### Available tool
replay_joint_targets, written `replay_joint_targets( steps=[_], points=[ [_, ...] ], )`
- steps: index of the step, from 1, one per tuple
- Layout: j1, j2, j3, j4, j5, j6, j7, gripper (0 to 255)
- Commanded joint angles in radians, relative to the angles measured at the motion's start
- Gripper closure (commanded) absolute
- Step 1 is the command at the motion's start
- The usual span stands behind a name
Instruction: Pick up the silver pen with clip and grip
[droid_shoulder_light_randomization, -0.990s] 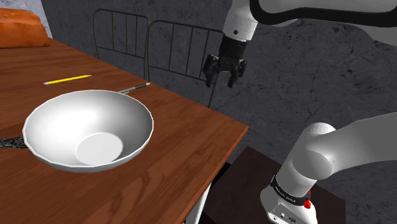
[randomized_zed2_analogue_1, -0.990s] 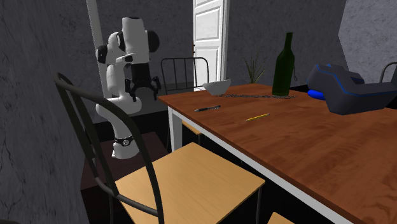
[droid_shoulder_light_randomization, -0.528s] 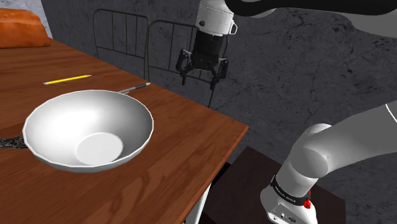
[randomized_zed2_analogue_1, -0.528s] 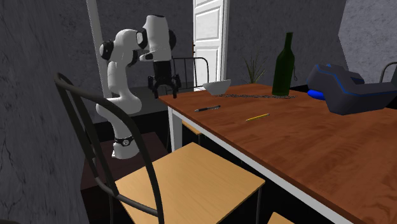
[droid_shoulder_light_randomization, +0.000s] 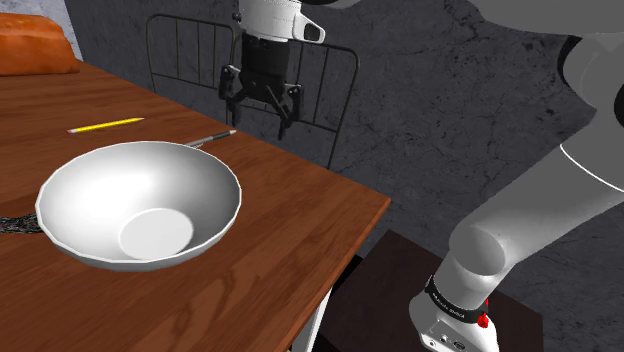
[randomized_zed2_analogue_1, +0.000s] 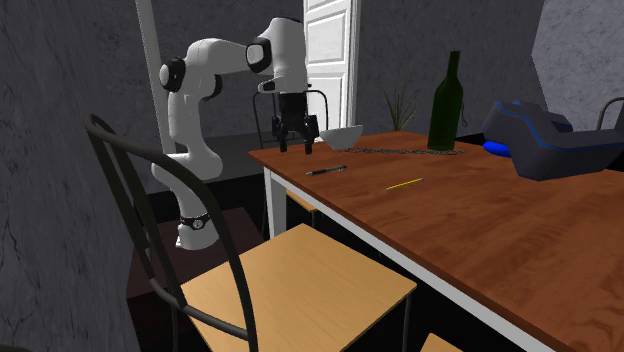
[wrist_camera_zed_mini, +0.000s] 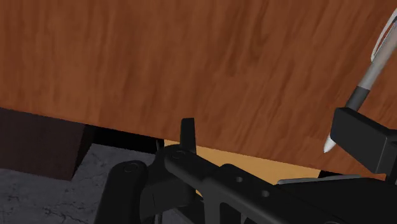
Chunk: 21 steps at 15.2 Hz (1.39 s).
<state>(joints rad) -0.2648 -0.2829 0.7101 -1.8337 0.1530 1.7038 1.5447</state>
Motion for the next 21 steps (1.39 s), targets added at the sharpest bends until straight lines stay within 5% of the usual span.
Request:
replay_joint_targets(
  steps=[1, 4, 7, 16, 17, 21],
  points=[
    [-0.029, 0.113, 0.078, 0.101, -0.066, -0.008, 0.166, 0],
    [-0.023, 0.315, 0.171, 0.272, -0.219, -0.048, 0.412, 0],
    [0.069, 0.507, 0.184, 0.454, -0.372, -0.117, 0.614, 0],
    [0.042, 0.467, 0.172, 0.312, -0.34, 0.001, 0.603, 0],
    [0.042, 0.469, 0.172, 0.313, -0.341, 0.001, 0.603, 255],
    [0.043, 0.472, 0.172, 0.316, -0.343, 0.0, 0.603, 255]
  ],
)
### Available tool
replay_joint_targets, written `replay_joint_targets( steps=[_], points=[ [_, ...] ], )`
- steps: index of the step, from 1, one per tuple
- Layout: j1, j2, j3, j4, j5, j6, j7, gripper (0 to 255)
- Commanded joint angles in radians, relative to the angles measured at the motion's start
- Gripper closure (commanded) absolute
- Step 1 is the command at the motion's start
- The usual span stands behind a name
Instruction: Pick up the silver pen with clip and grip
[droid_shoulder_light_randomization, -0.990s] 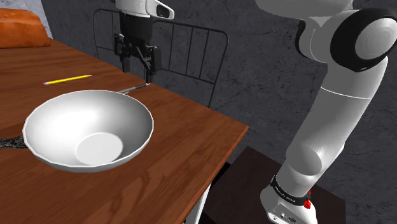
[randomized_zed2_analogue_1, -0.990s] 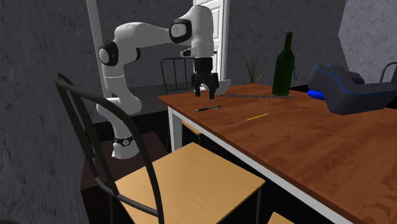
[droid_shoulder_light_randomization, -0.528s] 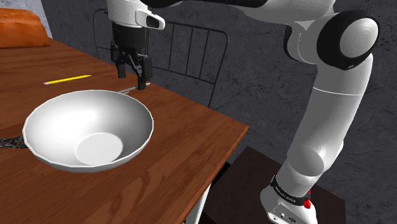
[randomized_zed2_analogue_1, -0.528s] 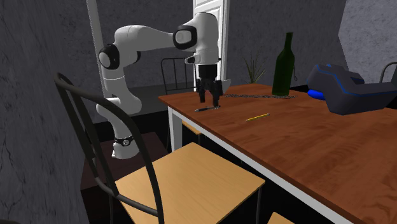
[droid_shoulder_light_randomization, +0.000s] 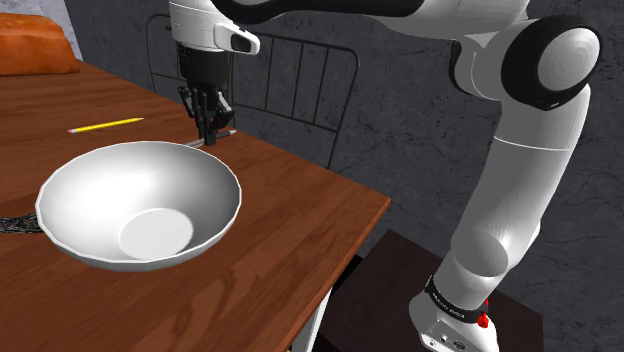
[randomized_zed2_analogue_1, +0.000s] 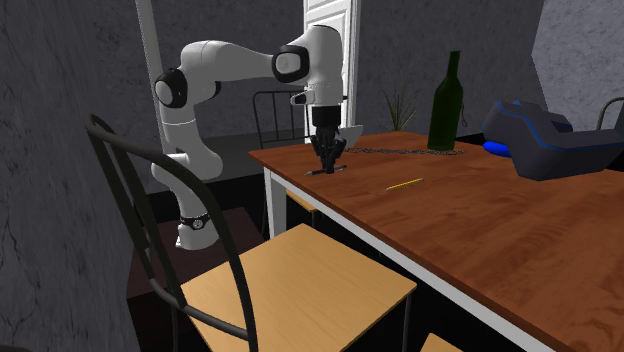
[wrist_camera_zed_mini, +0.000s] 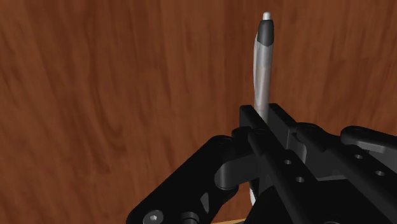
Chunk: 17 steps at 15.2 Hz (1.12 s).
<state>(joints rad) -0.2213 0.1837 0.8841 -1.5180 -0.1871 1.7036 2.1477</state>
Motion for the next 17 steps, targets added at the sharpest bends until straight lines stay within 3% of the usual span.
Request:
replay_joint_targets(
  steps=[1, 5, 17],
  points=[
    [-0.001, 0.004, -0.002, -0.003, -0.002, 0.003, 0.0, 255],
    [-0.002, 0.001, -0.001, -0.003, 0.0, 0.001, 0.0, 255],
    [0.065, 0.072, 0.002, 0.237, -0.058, -0.191, 0.019, 255]
  ],
)
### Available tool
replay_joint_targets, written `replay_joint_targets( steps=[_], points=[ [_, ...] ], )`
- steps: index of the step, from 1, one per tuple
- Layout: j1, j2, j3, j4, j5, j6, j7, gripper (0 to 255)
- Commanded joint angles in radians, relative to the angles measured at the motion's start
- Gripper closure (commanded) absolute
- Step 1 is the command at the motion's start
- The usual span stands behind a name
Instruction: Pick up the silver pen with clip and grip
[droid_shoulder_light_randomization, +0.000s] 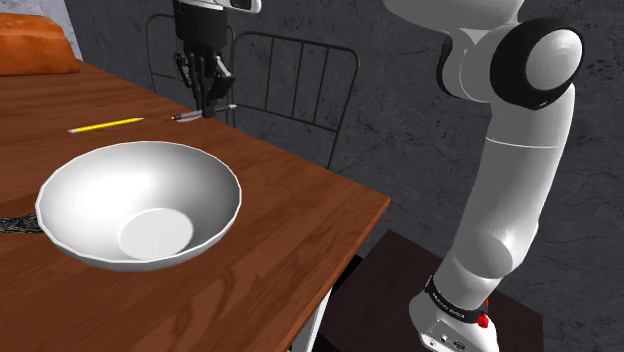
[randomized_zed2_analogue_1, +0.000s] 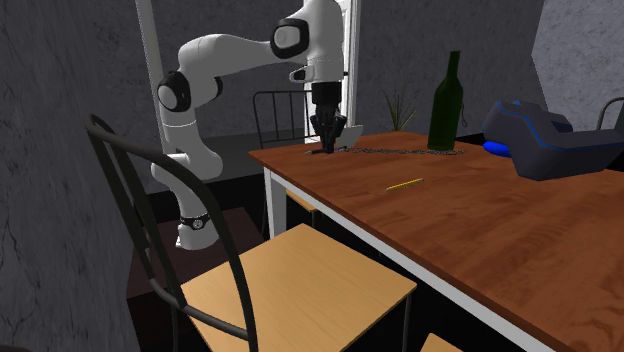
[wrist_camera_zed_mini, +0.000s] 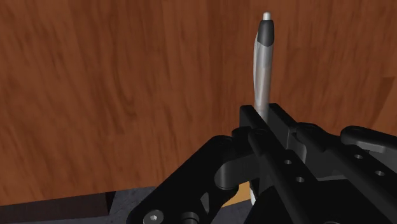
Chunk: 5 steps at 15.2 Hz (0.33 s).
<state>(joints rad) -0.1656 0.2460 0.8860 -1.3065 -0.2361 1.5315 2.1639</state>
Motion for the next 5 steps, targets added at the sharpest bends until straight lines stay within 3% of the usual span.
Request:
replay_joint_targets(
  steps=[1, 5],
  points=[
    [0.018, 0.019, 0.0, 0.05, -0.016, -0.037, 0.005, 255],
    [0.041, 0.04, -0.002, 0.106, -0.034, -0.077, 0.01, 255]
  ],
)
